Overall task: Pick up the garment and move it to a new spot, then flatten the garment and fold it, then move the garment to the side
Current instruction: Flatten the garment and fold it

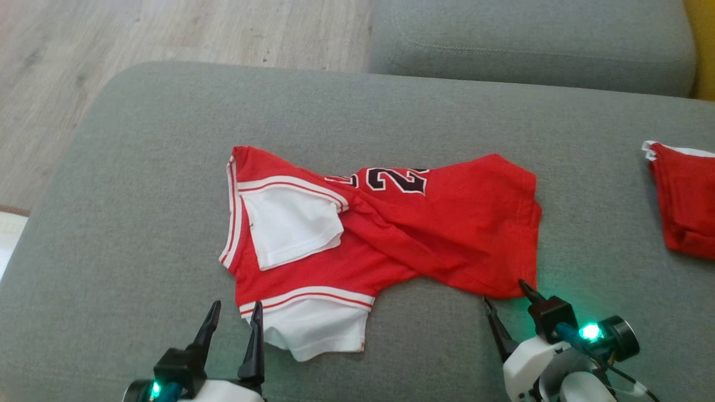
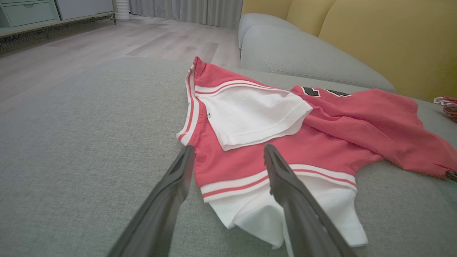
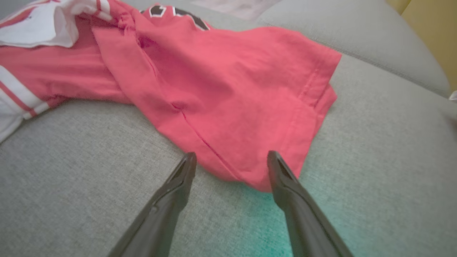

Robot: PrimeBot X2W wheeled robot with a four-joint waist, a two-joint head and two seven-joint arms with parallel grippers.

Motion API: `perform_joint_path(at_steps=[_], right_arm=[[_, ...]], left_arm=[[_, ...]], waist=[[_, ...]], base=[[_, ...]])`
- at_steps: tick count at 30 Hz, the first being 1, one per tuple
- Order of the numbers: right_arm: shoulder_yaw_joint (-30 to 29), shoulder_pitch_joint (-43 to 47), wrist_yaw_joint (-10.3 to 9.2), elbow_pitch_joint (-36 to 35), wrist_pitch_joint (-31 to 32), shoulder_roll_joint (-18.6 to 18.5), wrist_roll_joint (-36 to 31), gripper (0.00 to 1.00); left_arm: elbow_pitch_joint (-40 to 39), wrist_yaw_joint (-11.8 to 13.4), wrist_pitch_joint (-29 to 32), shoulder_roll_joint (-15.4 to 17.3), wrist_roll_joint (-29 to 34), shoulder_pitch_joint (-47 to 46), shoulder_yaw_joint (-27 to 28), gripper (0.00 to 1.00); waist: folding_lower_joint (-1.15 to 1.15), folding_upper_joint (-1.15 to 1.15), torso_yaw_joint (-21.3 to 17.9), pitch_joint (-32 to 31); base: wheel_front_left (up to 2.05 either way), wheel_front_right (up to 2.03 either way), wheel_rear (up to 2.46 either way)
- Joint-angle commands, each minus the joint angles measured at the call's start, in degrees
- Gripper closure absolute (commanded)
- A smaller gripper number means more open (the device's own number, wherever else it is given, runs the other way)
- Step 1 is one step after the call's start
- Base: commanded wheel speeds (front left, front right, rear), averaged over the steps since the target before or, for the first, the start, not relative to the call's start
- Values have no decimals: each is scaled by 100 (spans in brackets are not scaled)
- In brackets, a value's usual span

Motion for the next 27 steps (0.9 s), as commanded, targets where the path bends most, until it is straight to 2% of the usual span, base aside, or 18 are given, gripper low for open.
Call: perform_joint_path(at_steps=[1,4,5,6,8,9,17,27], right_arm=[[161,-293,20,33,-48,-33,-53,0],[138,-434,20,318,-106,-33,-147,0],[126,-477,20,395,-133,-33,-165,7],[116,-516,20,465,-158,-33,-181,49],[93,-585,20,594,-204,-33,-202,91],[69,-618,20,648,-227,-33,-215,100],[-219,-780,20,568,-518,-33,-198,100],[-282,-421,20,-1164,-596,-33,-32,100]], left_arm=[[-196,49,-64,55,80,-189,233,0],[-212,49,-66,57,95,-195,249,0],[-214,50,-66,58,97,-195,258,0],[-215,52,-67,60,97,-194,268,0],[-217,58,-68,64,98,-187,288,0],[-217,62,-68,66,99,-181,297,0],[-230,94,-70,88,117,-110,333,0],[-331,144,-72,128,107,70,376,0]], waist=[[0,0,68,54],[0,0,112,86],[0,0,117,93],[0,0,120,97],[0,0,112,100],[0,0,103,97],[0,0,-11,-6],[0,0,-181,-315]], base=[[0,0,0],[0,0,0],[0,0,0],[0,0,0],[0,0,0],[0,0,0],[0,0,0],[0,0,0]])
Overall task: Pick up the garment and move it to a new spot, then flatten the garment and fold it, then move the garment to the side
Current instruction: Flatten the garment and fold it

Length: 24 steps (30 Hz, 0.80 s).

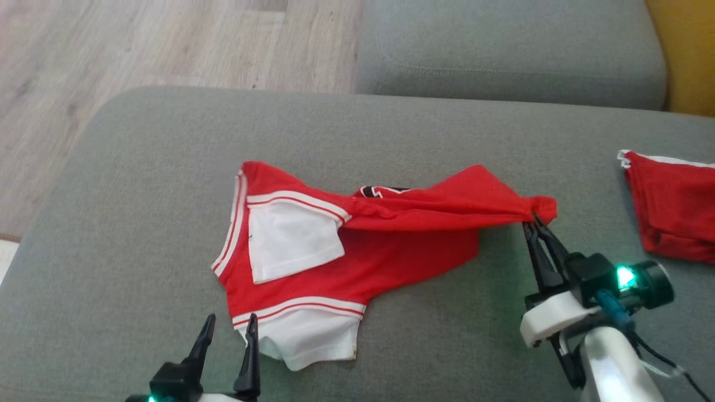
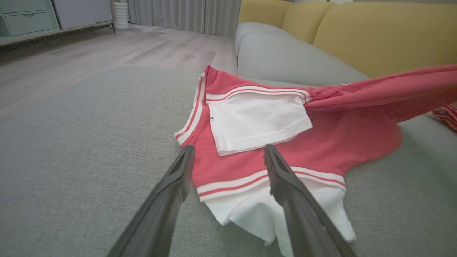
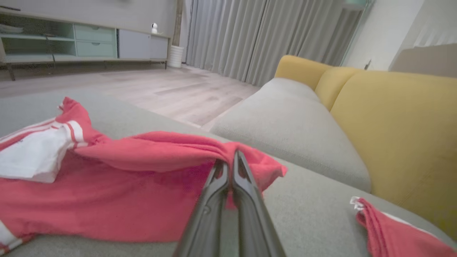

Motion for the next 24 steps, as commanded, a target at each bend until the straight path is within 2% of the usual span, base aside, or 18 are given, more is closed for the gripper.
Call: perform_joint_path(at_steps=[1,10,15,20,24], right_arm=[[133,-71,20,-296,-32,-30,47,100],[321,277,20,-2188,499,-30,-46,100],[484,201,20,-3173,961,-30,-191,100],[585,-294,20,-3552,1285,-30,-296,100],[347,-845,20,-3082,1460,-41,-447,100]], left_arm=[[-199,49,-70,106,48,-186,271,0],[-271,56,-71,103,58,-102,308,0],[-355,50,-71,92,99,-87,393,0],[-432,48,-72,42,161,-82,443,0],[-456,13,-72,-27,214,-130,462,0]], waist=[[0,0,-29,-40],[0,0,-34,-199],[0,0,108,-198],[0,0,276,-121],[0,0,461,-16]], base=[[0,0,0],[0,0,0],[0,0,0],[0,0,0],[0,0,0]])
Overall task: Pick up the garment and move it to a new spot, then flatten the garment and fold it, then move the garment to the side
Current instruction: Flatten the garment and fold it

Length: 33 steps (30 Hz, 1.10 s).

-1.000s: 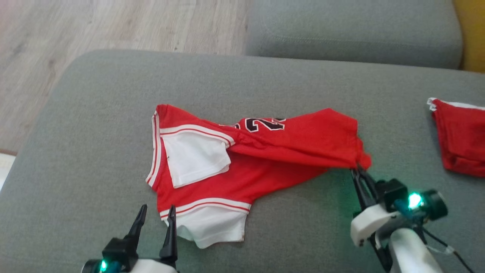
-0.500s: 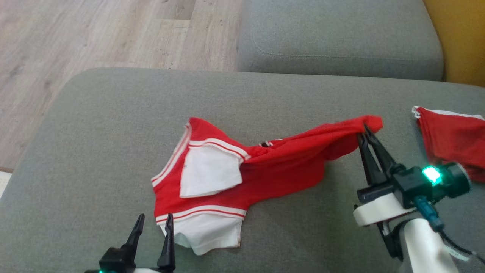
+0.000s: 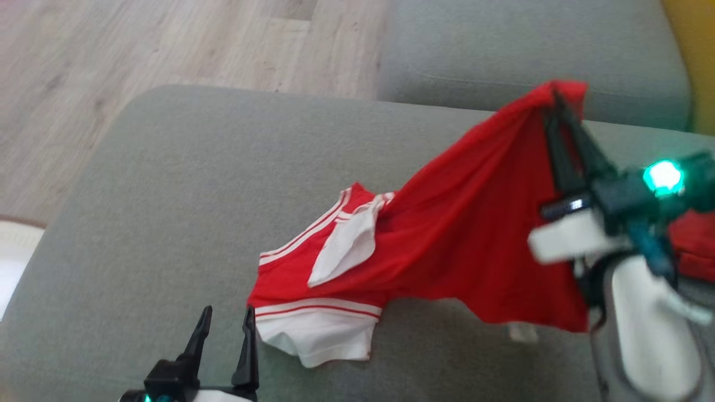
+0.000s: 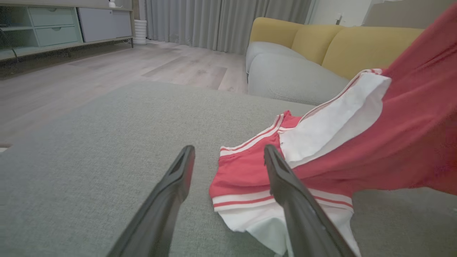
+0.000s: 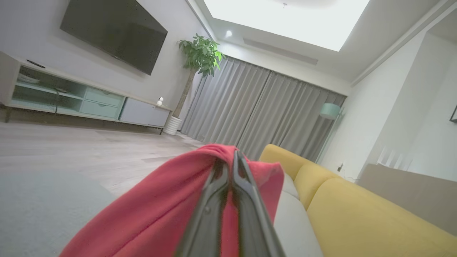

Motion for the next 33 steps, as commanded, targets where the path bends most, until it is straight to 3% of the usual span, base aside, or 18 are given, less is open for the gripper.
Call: perform_joint_path(at_steps=[1,9,18,19,21,22,28,33], right_arm=[[-44,-527,20,252,99,-70,-32,100],[-611,-1853,20,2754,139,-664,-192,100],[-1180,-3206,20,4483,90,-1178,-781,100],[-1232,-3332,20,4672,81,-1198,-868,89],[-1348,-3549,20,5012,38,-1174,-978,26],[-1408,-3633,20,5134,-29,-1157,-1041,0],[-1759,-3803,20,5528,-582,-910,-1302,0],[-1948,-3662,20,5653,-1089,-568,-1120,0]], left_arm=[[-175,-2,-72,-11,86,-245,235,0],[-147,-194,-72,-266,273,-606,181,0],[-54,-427,-72,-661,533,-1046,206,0],[-32,-453,-72,-703,563,-1078,223,0],[7,-495,-72,-778,624,-1114,263,0],[30,-519,-72,-811,652,-1124,278,0],[116,-619,-72,-916,799,-1098,452,0],[96,-650,-72,-876,908,-1021,664,0]], waist=[[0,0,171,114],[0,0,715,740],[0,0,1163,1403],[0,0,1180,1438],[0,0,1185,1495],[0,0,1176,1511],[0,0,952,1465],[0,0,613,1290]], base=[[0,0,0],[0,0,0],[0,0,0],[0,0,0],[0,0,0],[0,0,0],[0,0,0],[0,0,0]])
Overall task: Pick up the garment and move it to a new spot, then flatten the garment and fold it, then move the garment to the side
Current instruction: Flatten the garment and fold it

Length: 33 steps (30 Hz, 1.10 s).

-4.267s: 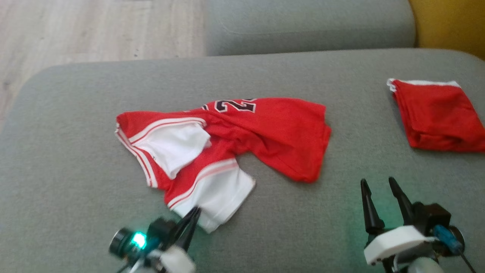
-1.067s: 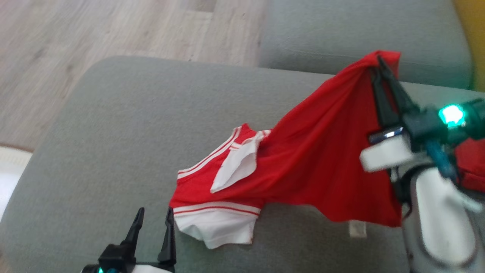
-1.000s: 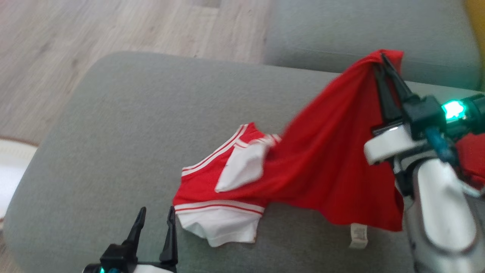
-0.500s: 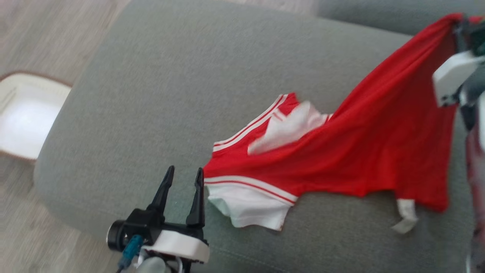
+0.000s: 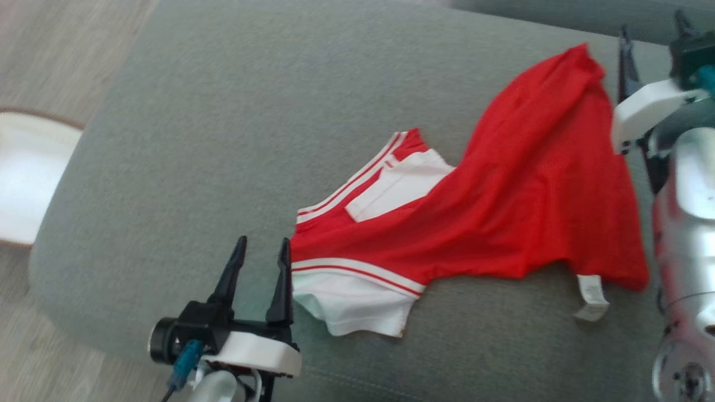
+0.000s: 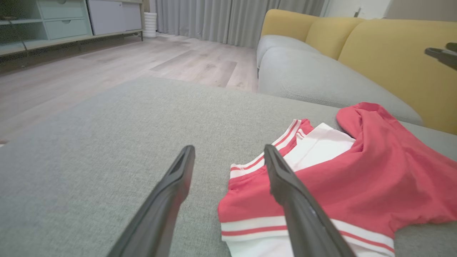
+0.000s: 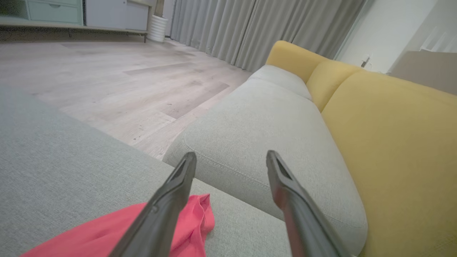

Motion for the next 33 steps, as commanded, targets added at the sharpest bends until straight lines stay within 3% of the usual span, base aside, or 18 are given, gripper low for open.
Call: perform_joint_path(at_steps=[1,9,18,26,33], right_arm=[[56,-54,20,-173,-119,126,73,0],[91,1207,20,-569,-401,480,718,0],[186,2925,20,-1242,-255,597,1509,0],[571,3300,20,-1365,96,604,2031,0],[825,3307,20,-1091,582,605,1958,0]], left_arm=[[-167,-27,-54,73,63,-115,250,0],[-222,-3,-54,217,118,140,427,0],[-356,61,-10,327,87,359,428,0],[-412,90,22,364,75,372,409,0],[-384,97,38,393,63,358,382,0]], waist=[[0,0,-190,-147],[0,0,-697,-614],[0,0,-977,-729],[0,0,-935,-592],[0,0,-768,-565]], base=[[0,0,0],[0,0,0],[0,0,0],[0,0,0],[0,0,0]])
